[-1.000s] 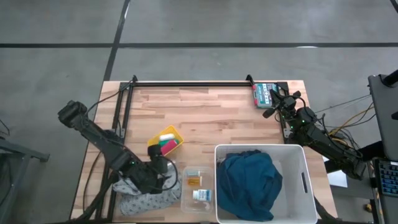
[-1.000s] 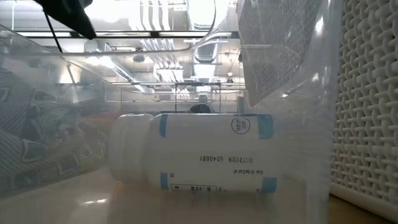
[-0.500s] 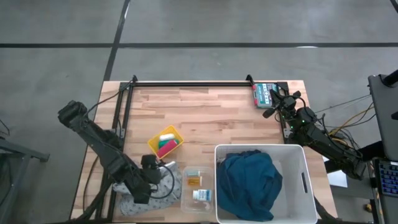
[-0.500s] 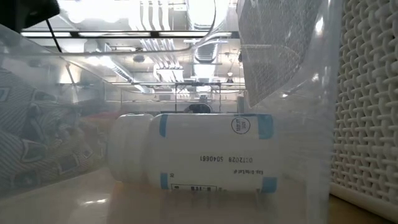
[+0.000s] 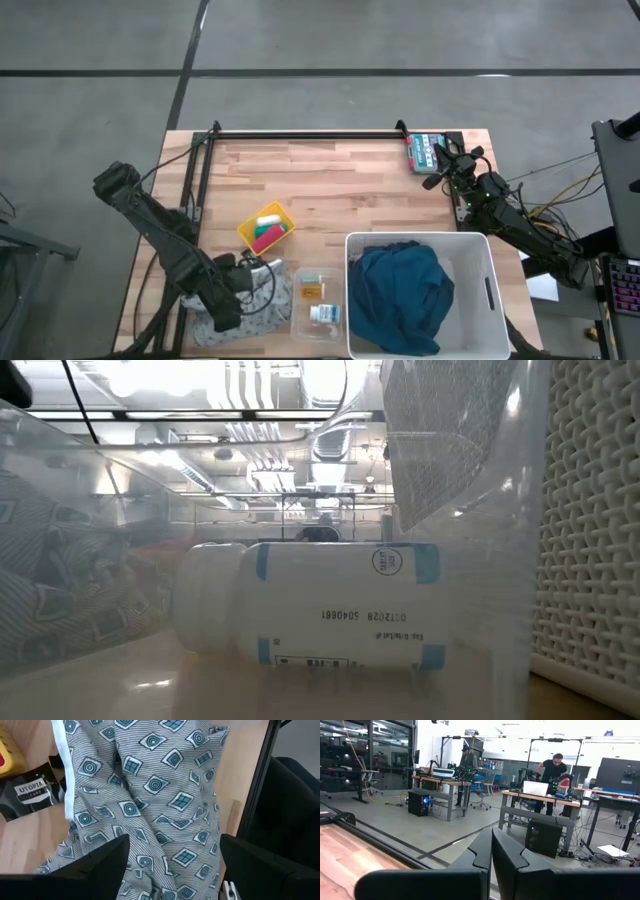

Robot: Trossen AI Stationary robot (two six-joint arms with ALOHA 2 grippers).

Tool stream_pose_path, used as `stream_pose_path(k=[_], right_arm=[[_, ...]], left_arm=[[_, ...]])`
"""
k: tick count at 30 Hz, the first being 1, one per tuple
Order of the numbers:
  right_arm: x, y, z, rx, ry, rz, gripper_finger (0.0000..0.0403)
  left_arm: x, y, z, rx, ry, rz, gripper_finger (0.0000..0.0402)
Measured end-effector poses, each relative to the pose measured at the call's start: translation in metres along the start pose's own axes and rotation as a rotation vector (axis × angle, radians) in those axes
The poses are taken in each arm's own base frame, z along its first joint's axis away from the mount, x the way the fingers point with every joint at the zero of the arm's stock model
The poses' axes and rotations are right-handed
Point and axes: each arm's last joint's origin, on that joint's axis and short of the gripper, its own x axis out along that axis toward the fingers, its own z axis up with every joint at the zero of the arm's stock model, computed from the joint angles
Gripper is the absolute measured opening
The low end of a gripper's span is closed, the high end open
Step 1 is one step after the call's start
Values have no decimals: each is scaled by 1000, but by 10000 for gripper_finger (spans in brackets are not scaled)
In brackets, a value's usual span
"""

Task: Pick & Place Medicine items
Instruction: Put the light blue patient gown into the white laundry bin

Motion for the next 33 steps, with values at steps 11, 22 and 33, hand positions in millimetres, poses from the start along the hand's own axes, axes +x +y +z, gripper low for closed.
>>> stream_pose_path(k=[11, 22, 33], right_arm=[[0, 0, 0, 0, 0, 0, 8], [0, 0, 0, 0, 0, 0, 8], [0, 0, 0, 0, 0, 0, 8]], left_arm=[[0, 0, 0, -9, -1, -5, 317], [1, -3, -1, 7, -22, -3, 317], [27, -12, -10, 96, 36, 72, 317]])
